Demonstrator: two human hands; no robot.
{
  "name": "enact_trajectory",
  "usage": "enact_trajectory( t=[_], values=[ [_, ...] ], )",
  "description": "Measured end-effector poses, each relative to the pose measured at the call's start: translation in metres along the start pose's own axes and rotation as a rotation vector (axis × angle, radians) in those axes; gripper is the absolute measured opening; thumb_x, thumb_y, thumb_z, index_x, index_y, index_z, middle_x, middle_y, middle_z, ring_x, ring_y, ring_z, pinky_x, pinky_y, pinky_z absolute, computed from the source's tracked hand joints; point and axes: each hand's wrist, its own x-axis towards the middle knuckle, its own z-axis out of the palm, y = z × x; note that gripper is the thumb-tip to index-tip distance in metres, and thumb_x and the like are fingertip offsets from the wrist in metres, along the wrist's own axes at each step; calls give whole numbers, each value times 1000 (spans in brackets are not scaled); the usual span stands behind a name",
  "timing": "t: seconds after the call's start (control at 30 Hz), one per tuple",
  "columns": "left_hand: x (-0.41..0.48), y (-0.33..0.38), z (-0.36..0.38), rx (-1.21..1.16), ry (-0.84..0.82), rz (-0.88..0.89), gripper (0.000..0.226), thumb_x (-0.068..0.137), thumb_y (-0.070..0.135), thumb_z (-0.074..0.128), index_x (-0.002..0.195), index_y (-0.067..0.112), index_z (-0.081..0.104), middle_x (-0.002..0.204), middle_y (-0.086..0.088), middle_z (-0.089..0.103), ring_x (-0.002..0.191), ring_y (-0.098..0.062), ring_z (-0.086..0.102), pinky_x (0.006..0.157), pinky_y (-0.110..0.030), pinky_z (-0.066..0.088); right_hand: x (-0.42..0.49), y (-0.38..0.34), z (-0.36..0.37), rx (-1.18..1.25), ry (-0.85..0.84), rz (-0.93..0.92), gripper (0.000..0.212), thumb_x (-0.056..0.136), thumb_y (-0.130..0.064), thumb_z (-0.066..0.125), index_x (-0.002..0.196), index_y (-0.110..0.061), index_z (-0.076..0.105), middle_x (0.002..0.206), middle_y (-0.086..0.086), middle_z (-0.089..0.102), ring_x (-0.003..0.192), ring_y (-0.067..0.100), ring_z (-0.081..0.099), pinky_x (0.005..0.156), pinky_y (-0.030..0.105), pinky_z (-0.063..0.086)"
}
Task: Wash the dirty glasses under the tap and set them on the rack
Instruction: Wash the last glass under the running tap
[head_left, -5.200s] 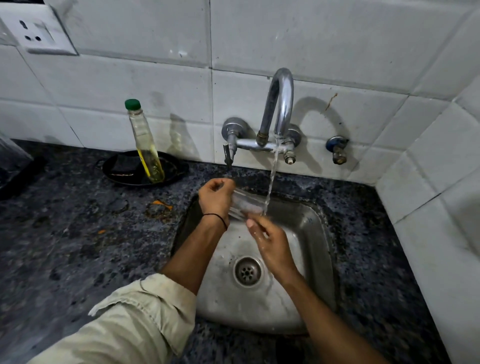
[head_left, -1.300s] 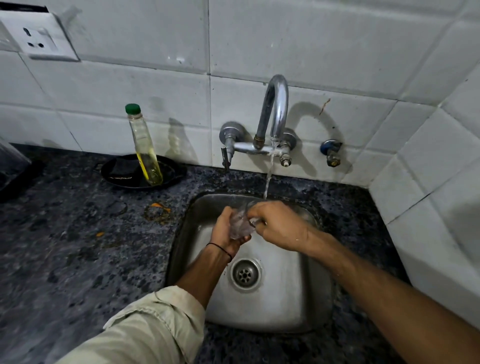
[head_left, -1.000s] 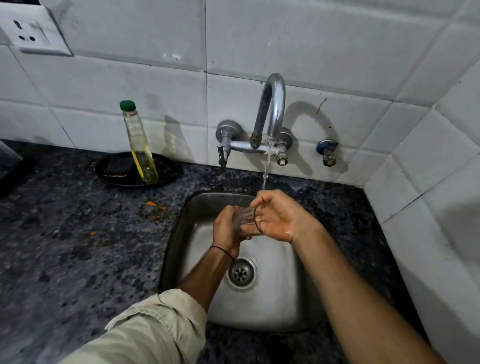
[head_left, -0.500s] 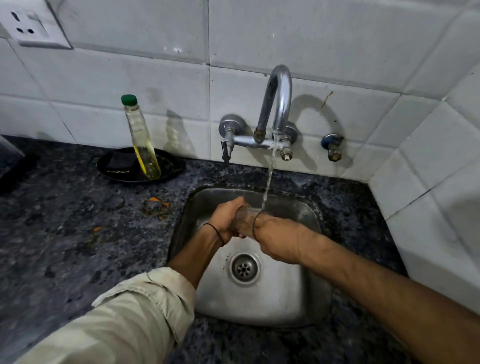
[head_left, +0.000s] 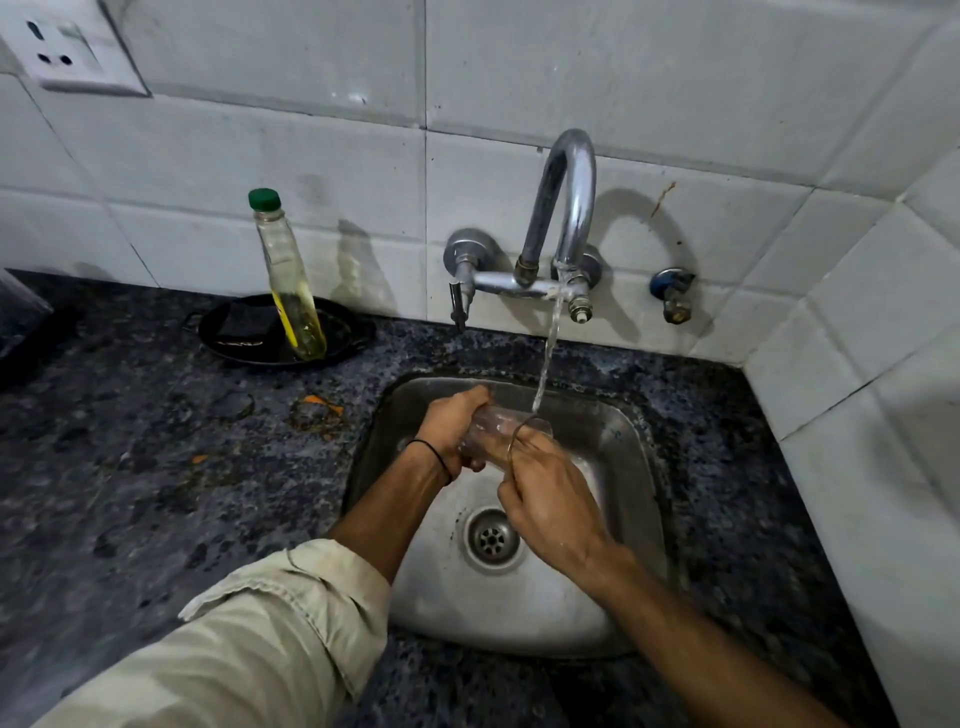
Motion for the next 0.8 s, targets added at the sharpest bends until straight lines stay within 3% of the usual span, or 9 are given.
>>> enact_trajectory(
  t=[0.17,0.3,0.4,0.47,0.53,0.57,0.63,0.73,0.8],
  values=[
    [-5,-5,6,-30,15,2,18,86,23,62,75,8,64,54,-5,58,39,-19,50,39,-20,33,-7,0,1,-37,78,-21,54,80,-12,51,132,-20,63,131,2,62,116,17,55,102,23,43],
    [-4,-8,9,-158,25,-20,18,87,23,61,78,8,63,64,-9,59,42,-22,51,40,-21,35,-9,2,2,-74,293,3,42,71,4,72,112,-6,72,115,11,70,106,27,66,96,32,51],
    [-2,-10,9,-285,28,-41,20,88,25,56,82,7,61,66,-10,59,44,-22,51,38,-19,36,-6,4,0,-48,394,26,34,73,4,74,102,-12,75,109,3,73,110,15,62,113,39,34],
    [-3,-11,11,-336,56,-49,21,89,26,53,88,6,61,69,-11,60,44,-22,52,38,-20,37,-2,-2,-7,142,360,152,29,77,1,70,95,-22,75,103,-11,74,105,5,64,115,41,25],
    [-5,-13,14,-362,140,-28,21,91,25,53,87,6,63,70,-11,61,48,-23,52,38,-21,40,7,-10,-19,519,281,287,28,81,0,65,89,-24,76,93,-15,76,94,0,69,107,40,42],
    [-7,-15,16,-375,195,10,20,92,23,53,83,7,63,68,-11,60,49,-23,52,39,-22,40,13,-14,-27,672,234,361,24,83,-2,65,88,-22,77,89,-11,77,90,3,71,97,35,51],
    [-8,-22,18,-362,269,150,19,92,15,53,76,10,62,66,-10,58,52,-23,51,40,-23,41,29,-21,-38,887,103,555,12,85,-7,68,91,-14,76,90,-1,78,88,13,72,80,26,56],
    [-11,-34,18,-254,279,323,16,90,8,54,76,9,62,70,-11,58,58,-22,54,39,-24,43,53,-18,-49,1208,-86,891,17,95,-13,60,103,-3,70,83,10,78,73,21,74,68,26,59],
    [-12,-36,17,-206,259,386,16,91,5,53,77,8,61,69,-9,56,55,-17,53,38,-23,42,61,-15,-51,1353,-132,1001,17,102,-17,50,107,-6,62,73,11,76,58,20,72,63,29,60]
  ],
)
